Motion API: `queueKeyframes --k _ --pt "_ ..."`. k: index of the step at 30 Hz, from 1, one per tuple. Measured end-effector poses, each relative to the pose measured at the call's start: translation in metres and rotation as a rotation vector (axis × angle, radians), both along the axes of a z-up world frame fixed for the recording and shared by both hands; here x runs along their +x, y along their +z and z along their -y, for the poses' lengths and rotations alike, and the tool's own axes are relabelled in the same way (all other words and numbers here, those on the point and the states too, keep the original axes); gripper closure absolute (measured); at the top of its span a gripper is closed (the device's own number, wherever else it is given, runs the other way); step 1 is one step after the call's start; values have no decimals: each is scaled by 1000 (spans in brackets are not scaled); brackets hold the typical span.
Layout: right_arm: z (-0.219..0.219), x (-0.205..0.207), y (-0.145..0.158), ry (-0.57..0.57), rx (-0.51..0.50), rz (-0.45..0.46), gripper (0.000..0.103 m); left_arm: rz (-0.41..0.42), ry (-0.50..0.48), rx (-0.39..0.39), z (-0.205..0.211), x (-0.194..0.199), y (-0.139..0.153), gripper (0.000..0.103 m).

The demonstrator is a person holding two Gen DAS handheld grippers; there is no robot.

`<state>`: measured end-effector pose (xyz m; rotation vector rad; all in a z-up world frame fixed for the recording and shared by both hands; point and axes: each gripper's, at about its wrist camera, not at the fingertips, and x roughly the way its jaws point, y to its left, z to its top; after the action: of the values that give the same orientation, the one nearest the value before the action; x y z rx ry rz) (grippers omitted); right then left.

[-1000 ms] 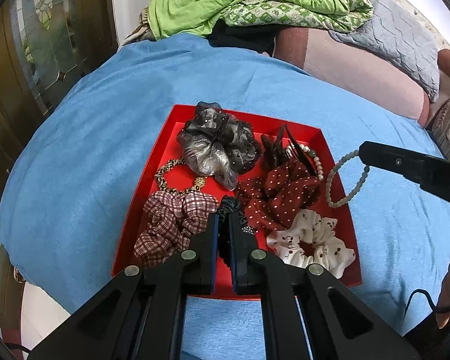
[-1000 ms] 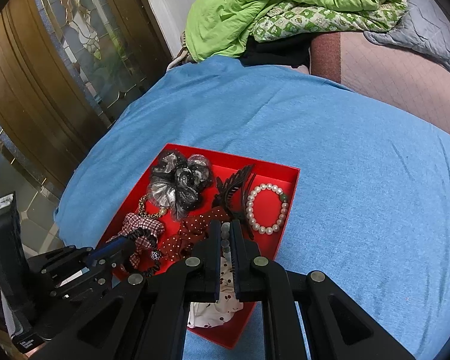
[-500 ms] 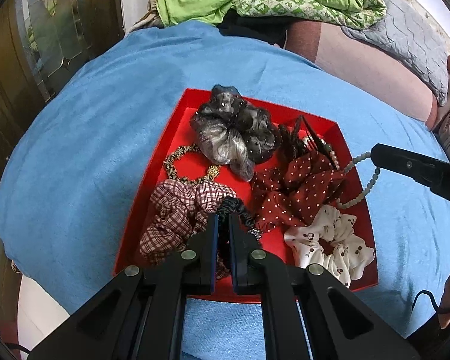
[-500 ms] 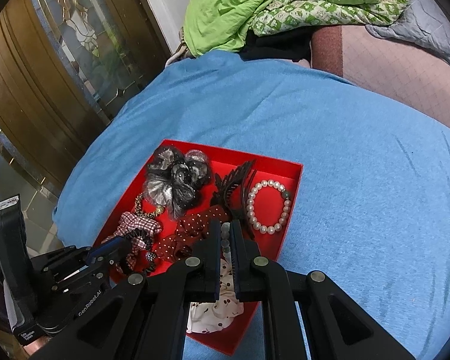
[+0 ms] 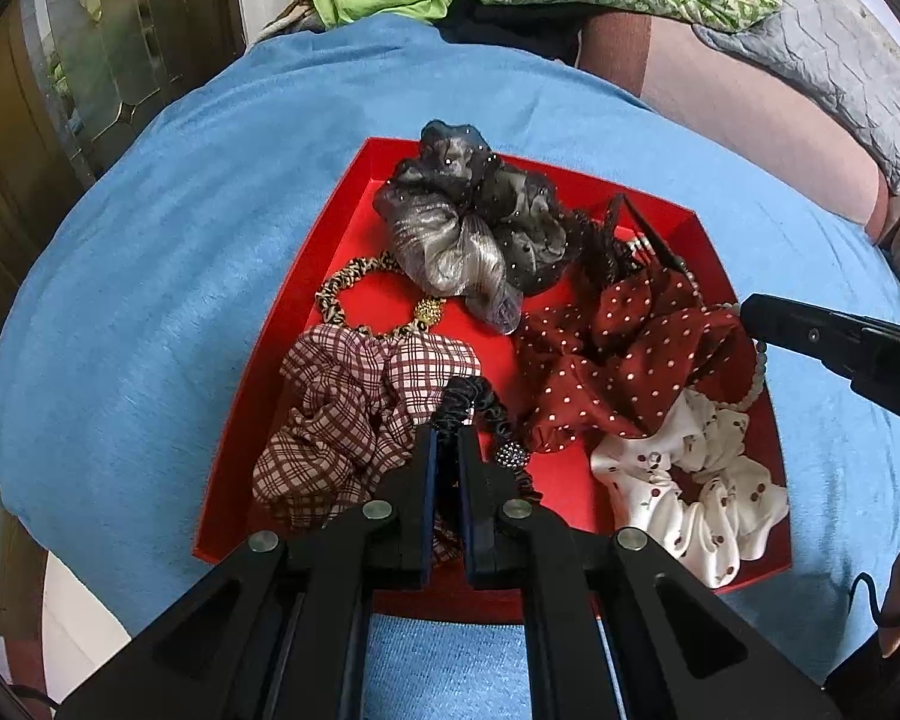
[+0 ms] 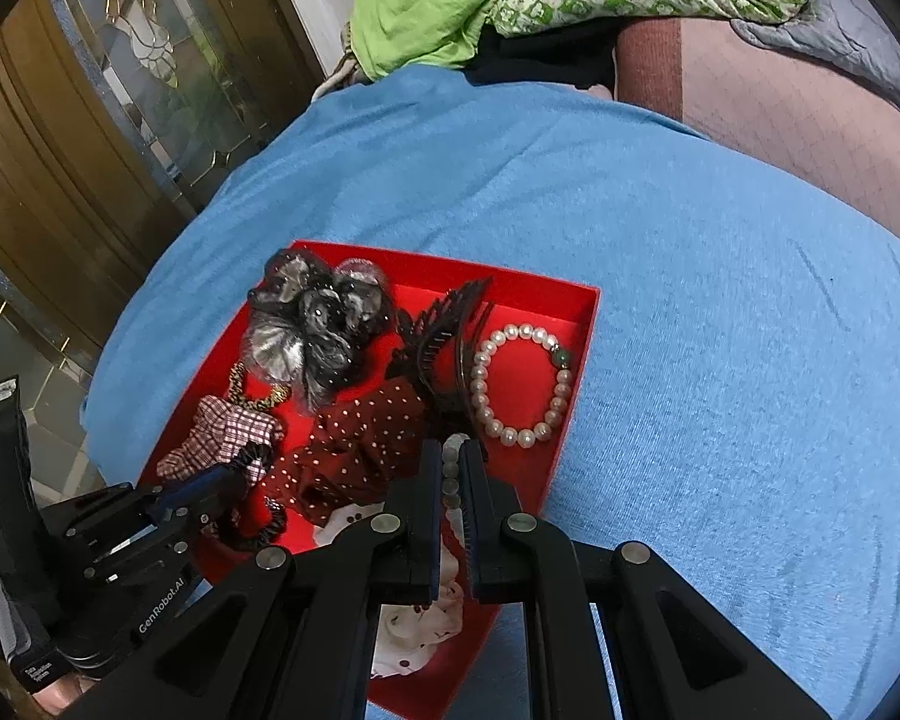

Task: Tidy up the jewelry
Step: 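Lower the black bracelet into the tray while the right tool carries the bead bracelet there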

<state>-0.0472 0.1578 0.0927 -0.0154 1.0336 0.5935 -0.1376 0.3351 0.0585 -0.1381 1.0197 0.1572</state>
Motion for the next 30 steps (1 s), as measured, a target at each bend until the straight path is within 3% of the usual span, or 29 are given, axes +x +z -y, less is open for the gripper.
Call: queueKeyframes --k 21,30 --pt "-1 14 -33 -24 -68 -34 96 14 -13 58 6 11 -12 96" --pt "1 15 -33 -28 -86 -28 95 23 -19 70 10 17 -13 96"
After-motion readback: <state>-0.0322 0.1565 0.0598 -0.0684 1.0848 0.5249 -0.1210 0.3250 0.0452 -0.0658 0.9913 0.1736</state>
